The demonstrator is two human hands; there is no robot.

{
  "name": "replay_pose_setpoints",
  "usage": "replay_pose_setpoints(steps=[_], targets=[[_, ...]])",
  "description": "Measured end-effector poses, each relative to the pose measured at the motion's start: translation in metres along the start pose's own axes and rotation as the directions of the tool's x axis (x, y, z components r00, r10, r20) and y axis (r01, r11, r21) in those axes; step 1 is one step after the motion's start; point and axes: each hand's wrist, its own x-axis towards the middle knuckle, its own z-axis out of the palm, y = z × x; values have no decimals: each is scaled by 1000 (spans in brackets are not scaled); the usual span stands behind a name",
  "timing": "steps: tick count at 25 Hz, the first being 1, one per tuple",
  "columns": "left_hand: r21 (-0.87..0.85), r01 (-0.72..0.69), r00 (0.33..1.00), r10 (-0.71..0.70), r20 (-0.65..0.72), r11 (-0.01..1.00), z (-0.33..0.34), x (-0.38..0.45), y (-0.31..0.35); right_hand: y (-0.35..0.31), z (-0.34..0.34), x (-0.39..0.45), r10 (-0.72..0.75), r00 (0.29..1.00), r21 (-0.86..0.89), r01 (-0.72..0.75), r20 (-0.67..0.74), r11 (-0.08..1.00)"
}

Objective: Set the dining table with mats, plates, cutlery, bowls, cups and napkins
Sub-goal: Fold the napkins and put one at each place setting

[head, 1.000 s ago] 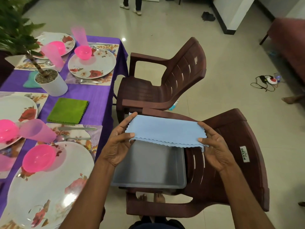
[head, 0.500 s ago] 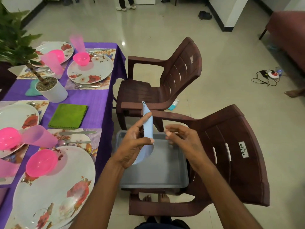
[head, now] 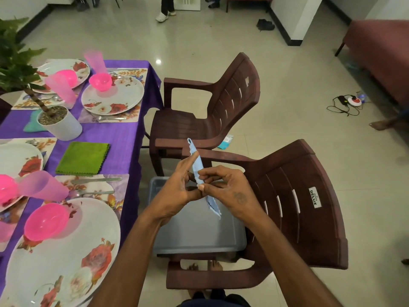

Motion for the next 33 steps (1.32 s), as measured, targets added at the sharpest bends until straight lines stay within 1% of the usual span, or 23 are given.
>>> replay_pose_setpoints(steps=[2,5,9,11,15,18,20,22,23,25,27,29,31,33], targets=[[-16,24,1000,-24,2,1000,1,-3,3,5,-2,-1,6,1000,1,-6,-8,1000],[-38,49,999,-50,-17,998,0,-7,5,9,-2,-3,-15,998,40,18,-69,999],[-59,20,998,-24,-63,998,-3,-6,4,6,-2,-8,-19,994,115,31,-108,993],[-84,27,997,-33,-70,996,-3,-7,4,4,-1,-10,-23,992,116,38,-125,993],[-44,63,996,-65,-54,997,-1,-7,4,4,6,-11,-90,989,-22,88,-115,996],[-29,77,996,-78,-49,997,-3,-6,5,6,5,-10,-144,986,-159,129,-89,979],[-65,83,994,-88,-70,994,-3,-6,9,7,5,-10,-161,984,-233,139,-80,963],[-117,106,986,-120,-119,987,0,-6,14,7,8,-11,-178,981,-295,148,-76,944],[-112,122,979,-138,-151,986,1,-5,17,6,10,-11,-190,979,-316,158,-75,935],[-48,144,965,-151,-214,988,4,-2,20,4,12,-11,-201,977,-314,169,-74,934],[0,138,953,-133,-272,990,6,-1,23,1,15,-10,-161,983,-265,134,-83,955],[7,121,947,-113,-301,993,9,1,30,0,20,-12,-119,988,-213,96,-97,972],[-34,88,951,-94,-294,996,12,1,40,5,26,-11,-111,985,-215,81,-133,973],[-137,48,950,-88,-300,989,15,0,48,19,30,-8,-48,989,-311,1,-143,950]])
